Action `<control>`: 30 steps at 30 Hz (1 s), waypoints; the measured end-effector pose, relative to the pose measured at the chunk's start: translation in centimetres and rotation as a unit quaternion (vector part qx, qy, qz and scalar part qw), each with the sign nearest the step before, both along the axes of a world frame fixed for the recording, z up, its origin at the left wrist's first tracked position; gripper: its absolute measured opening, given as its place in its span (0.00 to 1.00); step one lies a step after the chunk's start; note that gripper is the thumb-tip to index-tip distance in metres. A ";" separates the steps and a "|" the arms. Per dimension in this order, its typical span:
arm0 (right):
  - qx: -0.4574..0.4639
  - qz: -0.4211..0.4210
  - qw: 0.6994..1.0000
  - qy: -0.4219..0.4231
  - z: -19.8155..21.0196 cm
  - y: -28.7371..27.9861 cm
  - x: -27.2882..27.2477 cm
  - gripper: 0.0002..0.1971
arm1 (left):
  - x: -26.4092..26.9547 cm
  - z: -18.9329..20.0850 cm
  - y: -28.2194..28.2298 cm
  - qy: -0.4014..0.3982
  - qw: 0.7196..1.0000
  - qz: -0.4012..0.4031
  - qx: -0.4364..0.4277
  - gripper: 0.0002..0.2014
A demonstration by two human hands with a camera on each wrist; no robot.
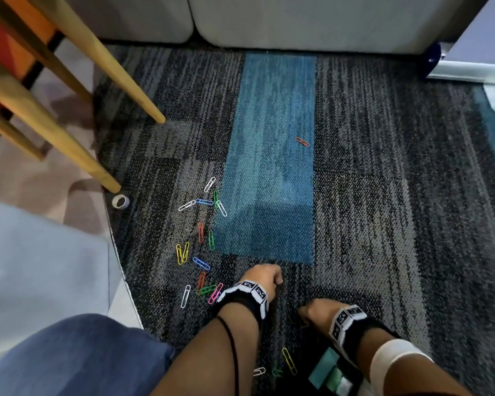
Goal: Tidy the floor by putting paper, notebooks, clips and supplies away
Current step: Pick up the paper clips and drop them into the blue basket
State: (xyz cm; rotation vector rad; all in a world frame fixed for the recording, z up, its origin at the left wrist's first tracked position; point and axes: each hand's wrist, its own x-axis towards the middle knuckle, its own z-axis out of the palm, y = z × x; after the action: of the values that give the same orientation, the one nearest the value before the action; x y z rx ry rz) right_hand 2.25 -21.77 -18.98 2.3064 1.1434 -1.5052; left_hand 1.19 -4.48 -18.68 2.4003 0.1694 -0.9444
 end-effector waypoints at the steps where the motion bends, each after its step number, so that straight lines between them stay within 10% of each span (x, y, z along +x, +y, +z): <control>1: -0.008 -0.019 1.000 -0.005 -0.2 0.1 0.1 0.16 | 0.2 0.3 0.1 -0.020 1.000 0.023 -0.004 0.12; 18: 0.040 -0.185 0.979 -0.073 3.2 4.3 3.3 0.15 | 1.3 3.2 1.9 -0.107 0.986 0.119 -0.042 0.10; 26: 0.206 -0.269 0.929 -0.148 7.0 11.6 8.2 0.02 | 5.1 8.2 6.2 -0.201 0.931 0.301 -0.048 0.08; 30: 0.288 -0.304 0.893 -0.168 11.1 15.5 11.7 0.18 | 7.8 13.3 10.7 -0.273 0.885 0.372 -0.064 0.11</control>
State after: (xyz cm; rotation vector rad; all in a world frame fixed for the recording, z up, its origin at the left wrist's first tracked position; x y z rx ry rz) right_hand 13.92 -6.23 -7.86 3.4037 0.8902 -0.8728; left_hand 8.99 6.22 -5.40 2.0917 0.7186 0.0767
